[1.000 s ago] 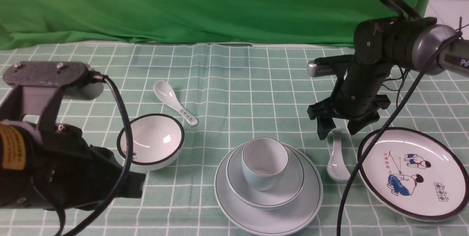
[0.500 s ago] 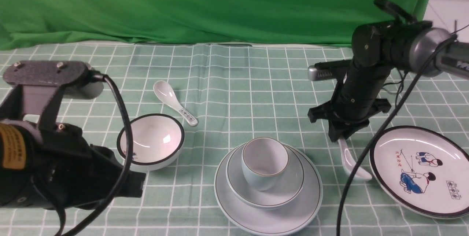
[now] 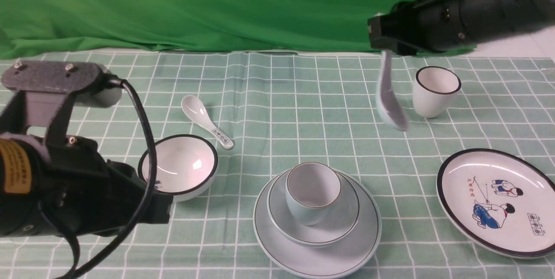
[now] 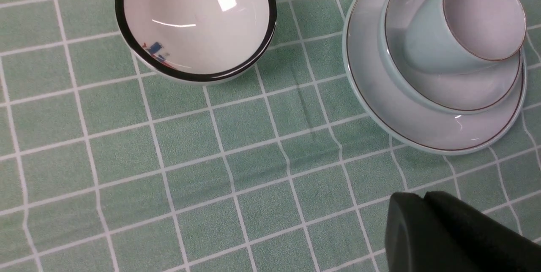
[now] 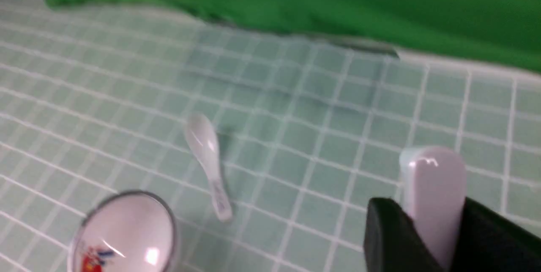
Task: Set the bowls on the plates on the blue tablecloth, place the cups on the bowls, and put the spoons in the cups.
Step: 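Move the spoon over the cup on the plates and lower it into the cup with the right gripper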
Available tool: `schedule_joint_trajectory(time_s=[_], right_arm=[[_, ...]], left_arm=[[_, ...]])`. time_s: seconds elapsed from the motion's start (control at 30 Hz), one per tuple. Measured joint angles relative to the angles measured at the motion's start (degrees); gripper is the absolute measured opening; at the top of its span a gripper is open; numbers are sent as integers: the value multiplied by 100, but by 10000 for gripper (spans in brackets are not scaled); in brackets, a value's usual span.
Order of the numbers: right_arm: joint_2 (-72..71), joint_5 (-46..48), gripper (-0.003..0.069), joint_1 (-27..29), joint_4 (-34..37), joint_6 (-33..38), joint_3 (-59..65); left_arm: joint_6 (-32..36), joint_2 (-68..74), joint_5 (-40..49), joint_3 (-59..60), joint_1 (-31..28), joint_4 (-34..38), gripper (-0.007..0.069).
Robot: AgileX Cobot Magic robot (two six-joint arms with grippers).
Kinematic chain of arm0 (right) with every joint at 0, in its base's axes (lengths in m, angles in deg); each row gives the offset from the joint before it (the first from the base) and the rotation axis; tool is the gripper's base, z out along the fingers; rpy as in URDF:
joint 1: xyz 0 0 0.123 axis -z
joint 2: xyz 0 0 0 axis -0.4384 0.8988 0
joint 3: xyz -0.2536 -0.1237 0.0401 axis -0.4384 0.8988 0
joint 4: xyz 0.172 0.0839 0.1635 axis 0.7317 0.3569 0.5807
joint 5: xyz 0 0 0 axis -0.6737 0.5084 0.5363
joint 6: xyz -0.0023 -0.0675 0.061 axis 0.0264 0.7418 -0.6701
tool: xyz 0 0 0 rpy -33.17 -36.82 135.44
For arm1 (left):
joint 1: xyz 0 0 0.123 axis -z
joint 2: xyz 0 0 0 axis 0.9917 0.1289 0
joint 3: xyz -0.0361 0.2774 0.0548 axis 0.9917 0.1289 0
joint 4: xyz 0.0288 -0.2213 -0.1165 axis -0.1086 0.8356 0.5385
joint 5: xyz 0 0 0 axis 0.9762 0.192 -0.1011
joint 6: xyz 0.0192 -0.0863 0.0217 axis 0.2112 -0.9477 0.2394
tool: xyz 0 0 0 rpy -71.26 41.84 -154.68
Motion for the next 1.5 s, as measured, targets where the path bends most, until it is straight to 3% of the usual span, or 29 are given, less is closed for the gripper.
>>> schedule_joint_trajectory(time_s=[0.1, 0.33, 0.5, 0.77, 1.5], right_arm=[[-300, -1623, 182, -546, 7, 36, 963], [135, -4312, 182, -1376, 18, 306, 2173], [668, -5522, 182, -1609, 18, 429, 2448], [796, -6203, 182, -1678, 18, 434, 2840], [1485, -6600, 182, -1678, 18, 275, 3148]], left_arm=[[0, 0, -77, 0, 0, -27, 9], [-17, 0, -412, 0, 0, -47, 9], [-11, 0, -447, 0, 0, -54, 9], [-11, 0, -447, 0, 0, -88, 9], [-6, 0, -447, 0, 0, -138, 9]])
